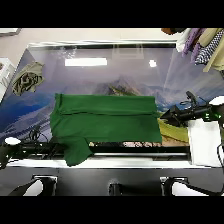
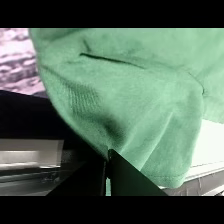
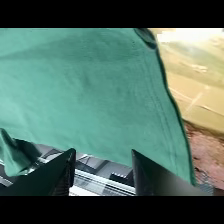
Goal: Fold the clothes and pants, and hang the long-sleeved shirts on hangers.
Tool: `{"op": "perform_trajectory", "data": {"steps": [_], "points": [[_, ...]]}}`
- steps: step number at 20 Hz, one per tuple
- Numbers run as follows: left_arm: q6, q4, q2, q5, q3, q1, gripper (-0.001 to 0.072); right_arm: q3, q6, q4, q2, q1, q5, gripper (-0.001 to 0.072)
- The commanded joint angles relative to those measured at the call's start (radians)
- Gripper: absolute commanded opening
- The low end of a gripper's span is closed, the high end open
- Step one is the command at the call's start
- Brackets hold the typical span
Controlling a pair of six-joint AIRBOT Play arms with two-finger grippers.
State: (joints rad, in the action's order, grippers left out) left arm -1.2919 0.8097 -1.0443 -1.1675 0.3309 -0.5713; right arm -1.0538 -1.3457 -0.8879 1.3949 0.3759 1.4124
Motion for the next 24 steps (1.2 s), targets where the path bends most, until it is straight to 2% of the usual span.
{"op": "perform_trajectory", "data": {"steps": [1, 4, 5, 6, 7, 15, 19, 20, 21, 23, 24], "points": [[0.014, -0.017, 0.001, -0.010, 0.000, -0.001, 0.0018, -0.002, 0.007, -0.017, 0.000, 0.031, 0.000, 0.0419], [0.014, -0.017, 0.002, -0.019, 0.004, -0.001, 0.0019, 0.018, 0.007, -0.119, 0.000, 0.053, -0.016, 0.0421], [0.014, -0.017, 0.003, -0.021, 0.004, -0.001, 0.0018, 0.044, 0.008, -0.121, 0.000, 0.053, -0.035, 0.0448], [0.014, -0.017, 0.003, -0.021, 0.004, -0.001, 0.0018, 0.074, 0.011, -0.120, 0.000, 0.052, -0.053, 0.0505], [0.014, -0.017, 0.003, -0.021, 0.004, -0.001, 0.0018, 0.108, 0.011, -0.121, 0.000, 0.053, -0.066, 0.0518], [0.014, -0.017, 0.003, -0.018, 0.004, -0.001, 0.0019, 0.288, 0.067, -0.106, 0.000, 0.015, -0.151, 0.0517], [0.014, -0.017, 0.003, -0.017, 0.004, -0.001, 0.0019, 0.294, 0.028, -0.123, 0.000, -0.081, -0.196, 0.0514], [0.014, -0.017, 0.003, -0.017, 0.004, -0.001, 0.0019, 0.294, 0.017, -0.123, 0.000, -0.100, -0.195, 0.0493], [0.014, -0.016, 0.003, -0.019, 0.007, -0.001, 0.0018, 0.293, 0.016, -0.115, 0.000, -0.111, -0.187, 0.0353], [0.014, -0.016, 0.005, -0.034, 0.032, -0.001, 0.0018, 0.292, 0.014, -0.080, -0.001, -0.113, -0.162, 0.0130], [0.013, -0.015, 0.011, -0.050, 0.056, -0.001, 0.0017, 0.290, 0.014, -0.070, -0.003, -0.113, -0.143, 0.0061]]}}
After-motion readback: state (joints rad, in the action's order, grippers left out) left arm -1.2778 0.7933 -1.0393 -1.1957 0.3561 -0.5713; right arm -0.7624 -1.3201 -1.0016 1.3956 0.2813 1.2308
